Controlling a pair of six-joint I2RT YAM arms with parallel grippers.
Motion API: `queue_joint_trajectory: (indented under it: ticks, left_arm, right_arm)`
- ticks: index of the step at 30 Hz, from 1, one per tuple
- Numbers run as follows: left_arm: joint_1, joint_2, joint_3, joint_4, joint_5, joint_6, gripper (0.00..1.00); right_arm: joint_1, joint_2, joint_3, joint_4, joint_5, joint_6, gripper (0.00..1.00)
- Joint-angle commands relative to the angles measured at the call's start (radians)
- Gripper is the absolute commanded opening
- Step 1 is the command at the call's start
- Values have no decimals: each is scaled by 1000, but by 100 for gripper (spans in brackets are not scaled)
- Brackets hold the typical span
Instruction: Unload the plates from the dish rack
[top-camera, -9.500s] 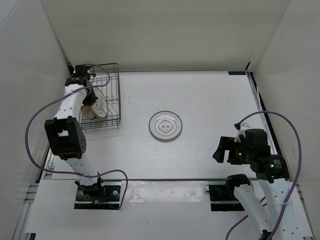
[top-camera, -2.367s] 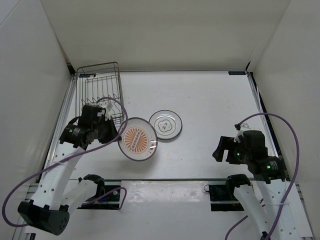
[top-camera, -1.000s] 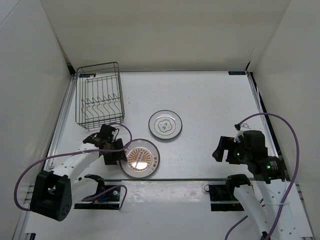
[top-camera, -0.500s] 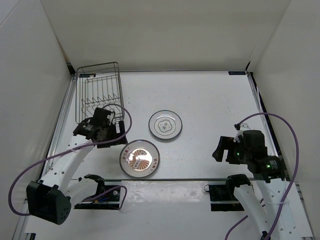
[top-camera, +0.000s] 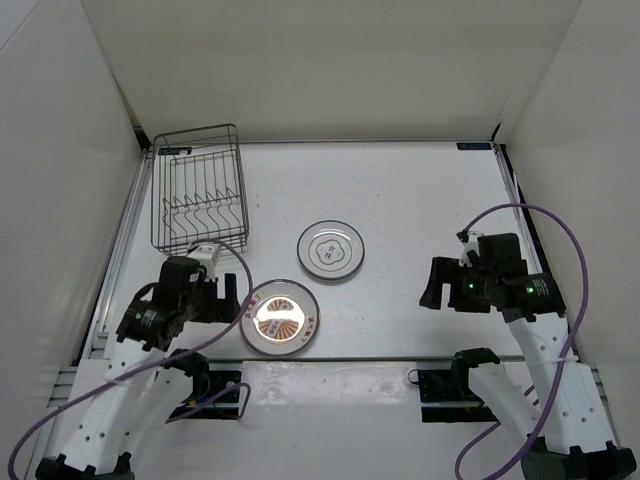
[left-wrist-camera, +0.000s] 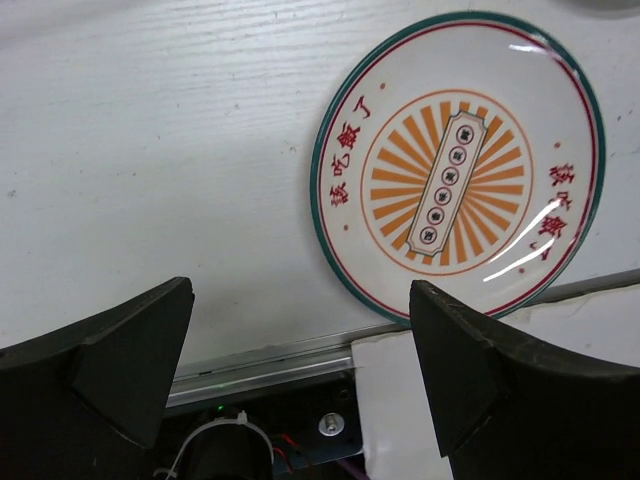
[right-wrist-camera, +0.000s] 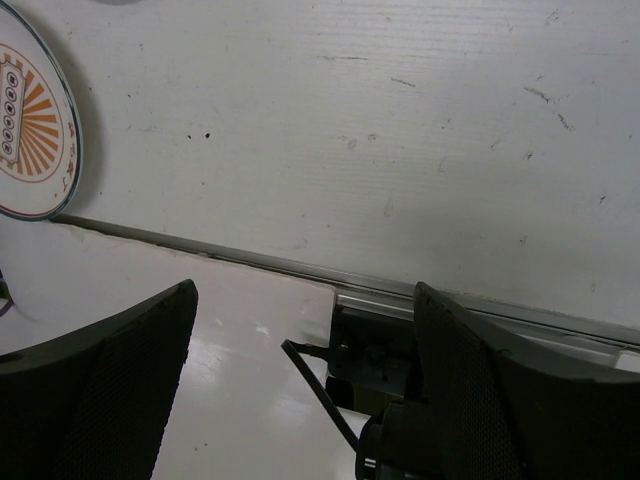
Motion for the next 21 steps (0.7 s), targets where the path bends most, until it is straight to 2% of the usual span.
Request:
queue_joint_trajectory:
  ticks: [1, 5, 8, 21]
  left_arm:
    - [-6, -76, -40, 4, -26, 57, 100]
    - [-12, -216, -140, 35, -75, 59, 100]
    - [-13, -205, -117, 17, -118, 51, 100]
    - [-49, -211, -137, 41, -152, 63, 100]
  right_arm:
    - [0, 20, -24, 27, -28, -15, 90]
    - [-3, -18, -32, 51, -28, -15, 90]
    - [0, -51, -70, 73, -34, -13, 90]
    - [-2, -49, -83, 82, -63, -19, 90]
